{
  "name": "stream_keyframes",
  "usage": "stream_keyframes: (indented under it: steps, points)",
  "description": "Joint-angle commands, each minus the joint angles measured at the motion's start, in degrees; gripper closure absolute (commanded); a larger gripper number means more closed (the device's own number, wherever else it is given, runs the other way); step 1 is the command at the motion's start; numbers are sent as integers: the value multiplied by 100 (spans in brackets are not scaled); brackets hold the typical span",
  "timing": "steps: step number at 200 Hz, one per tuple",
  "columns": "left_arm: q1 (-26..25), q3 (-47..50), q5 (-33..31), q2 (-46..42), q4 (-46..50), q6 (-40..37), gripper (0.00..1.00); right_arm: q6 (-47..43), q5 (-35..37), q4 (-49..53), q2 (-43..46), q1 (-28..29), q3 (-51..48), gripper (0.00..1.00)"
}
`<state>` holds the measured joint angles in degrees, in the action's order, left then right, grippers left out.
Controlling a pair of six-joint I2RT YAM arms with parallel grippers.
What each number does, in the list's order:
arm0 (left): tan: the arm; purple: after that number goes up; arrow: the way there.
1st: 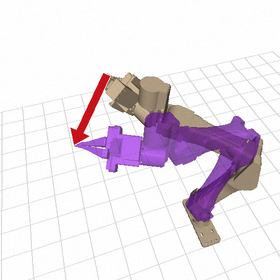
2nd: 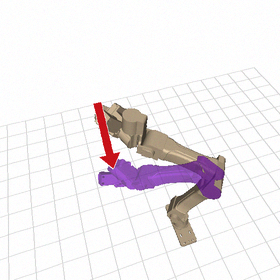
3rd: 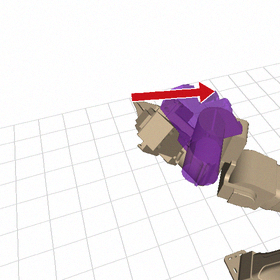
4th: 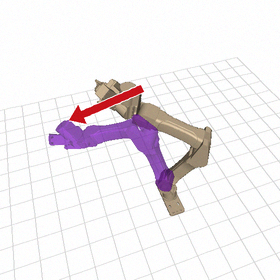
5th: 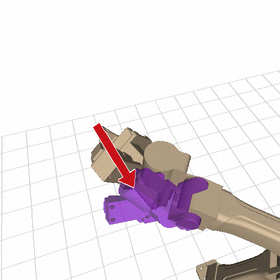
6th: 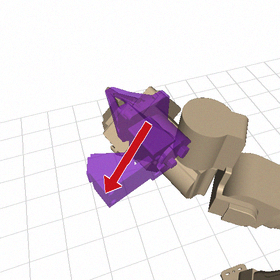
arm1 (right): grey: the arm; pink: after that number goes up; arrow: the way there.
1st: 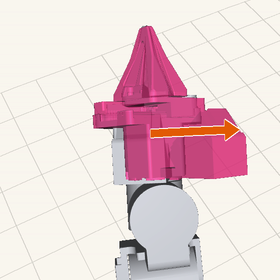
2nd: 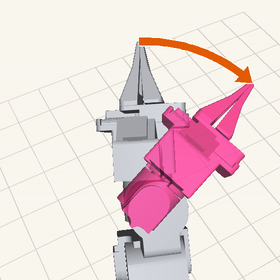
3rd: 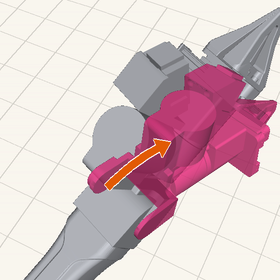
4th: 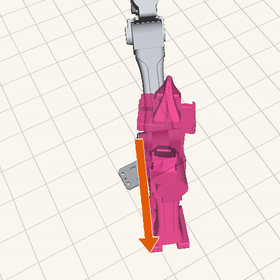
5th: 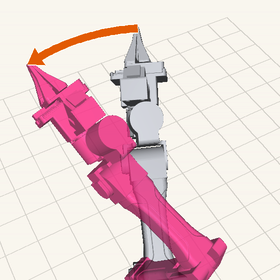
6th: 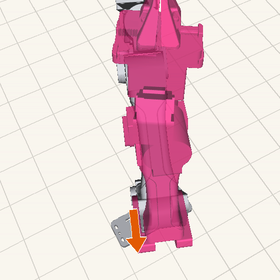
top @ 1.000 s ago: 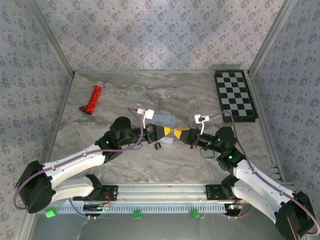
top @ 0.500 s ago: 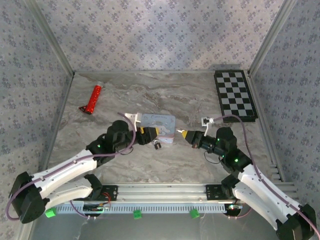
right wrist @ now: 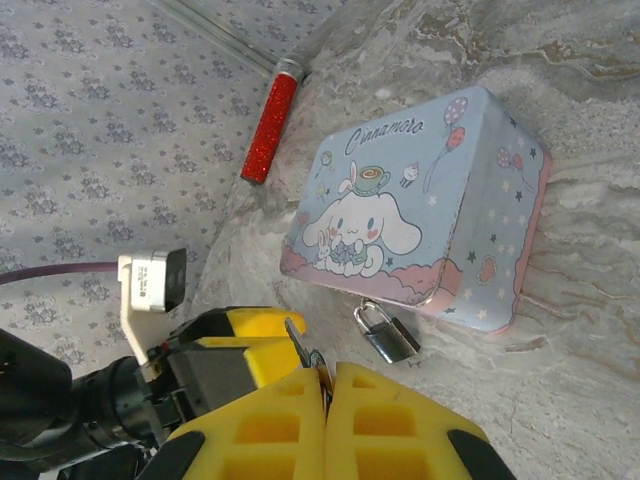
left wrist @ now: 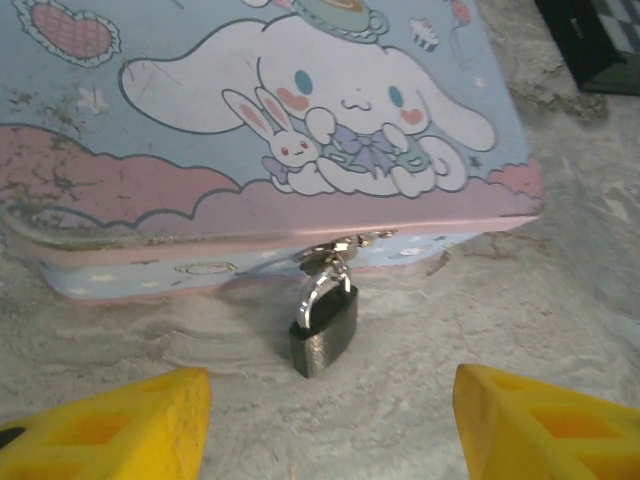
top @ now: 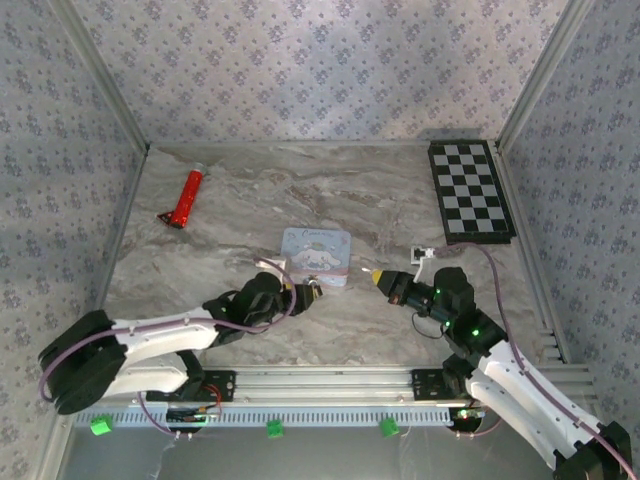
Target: Unlock the padlock with the key
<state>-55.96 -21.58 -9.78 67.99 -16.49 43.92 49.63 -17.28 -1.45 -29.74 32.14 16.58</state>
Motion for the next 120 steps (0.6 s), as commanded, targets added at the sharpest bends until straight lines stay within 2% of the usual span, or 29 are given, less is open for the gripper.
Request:
stream_keyframes:
  steps: [1, 68, 120]
  points:
    - [-37, -78, -109, 495, -718, -191, 37, 119, 85, -55, 154, 45, -82, 100]
    - [-134, -595, -52, 2102, -1358, -64, 46, 248, 42, -63, 392, 38, -252, 100]
    - [-134, -847, -110, 2784, -1563, 84, 57, 249, 9, -26, 420, 39, -229, 100]
